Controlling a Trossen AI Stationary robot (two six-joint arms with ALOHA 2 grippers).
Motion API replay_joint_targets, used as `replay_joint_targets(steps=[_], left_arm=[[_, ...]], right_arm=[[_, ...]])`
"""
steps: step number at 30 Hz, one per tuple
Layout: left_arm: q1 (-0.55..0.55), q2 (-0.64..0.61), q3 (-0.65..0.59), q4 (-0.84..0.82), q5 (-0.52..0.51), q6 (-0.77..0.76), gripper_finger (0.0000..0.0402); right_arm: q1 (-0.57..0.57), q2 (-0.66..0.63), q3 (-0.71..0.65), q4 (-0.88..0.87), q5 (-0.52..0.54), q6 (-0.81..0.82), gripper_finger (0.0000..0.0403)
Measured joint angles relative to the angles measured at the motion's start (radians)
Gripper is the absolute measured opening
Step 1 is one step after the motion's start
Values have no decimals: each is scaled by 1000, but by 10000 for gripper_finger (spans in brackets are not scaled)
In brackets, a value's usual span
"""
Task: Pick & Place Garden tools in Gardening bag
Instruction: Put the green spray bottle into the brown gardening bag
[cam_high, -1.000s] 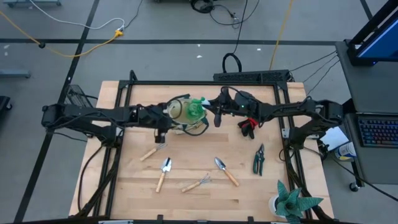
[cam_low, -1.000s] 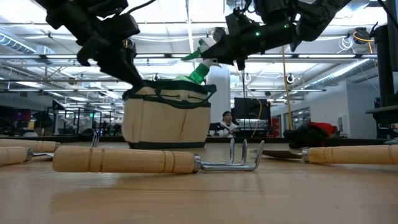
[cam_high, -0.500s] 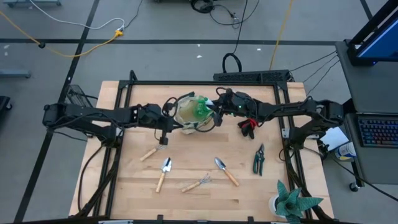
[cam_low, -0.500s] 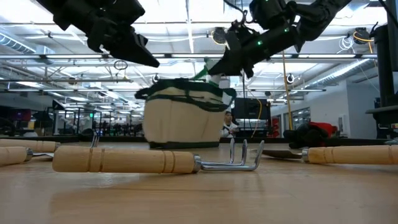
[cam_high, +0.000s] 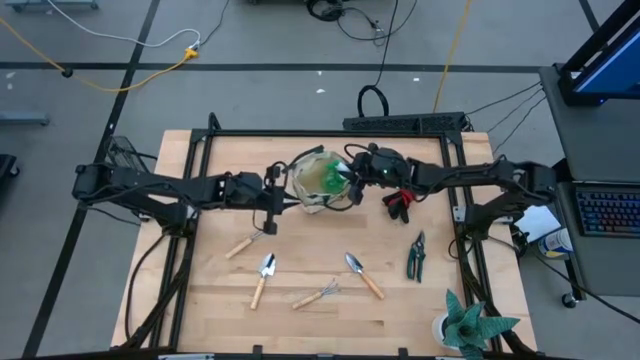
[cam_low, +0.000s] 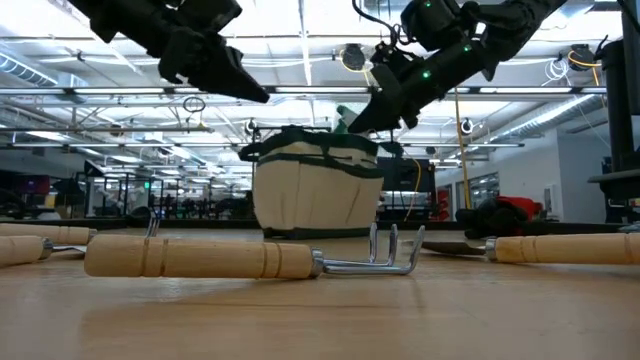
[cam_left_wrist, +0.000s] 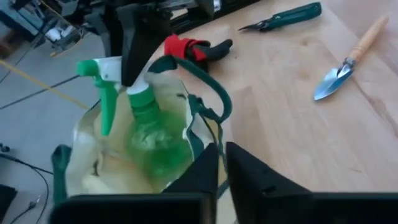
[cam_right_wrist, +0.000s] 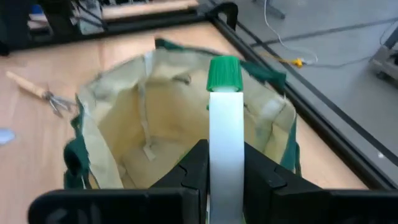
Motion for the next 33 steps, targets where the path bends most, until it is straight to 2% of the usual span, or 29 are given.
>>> replay_joint_targets(steps=[2, 7, 11, 14, 18, 20, 23, 33], left_arm=[[3, 2, 13, -36, 3, 3, 83], [26, 61, 32, 3, 58, 85, 163], [55, 146, 65, 57, 60, 109, 214], [66, 221, 112, 43, 49, 150, 237], [74, 300, 198, -29, 44, 227, 244], [81, 329, 238, -105, 30, 233, 235], [83, 364, 287, -161, -4, 244, 201], [80, 382, 350, -178, 0, 347, 21]], right_arm=[[-7, -25, 0, -54, -1, 1, 50], [-11, -87, 0, -78, -2, -1, 50], [-11, -117, 0, -98, -3, 1, 50], [-11, -119, 0, -120, -3, 2, 50], [-13, -118, 0, -152, 0, 5, 50], [-13, -118, 0, -156, 11, 32, 50], [-14, -118, 0, -162, 70, 55, 50], [-46, -118, 0, -228, 78, 108, 50]])
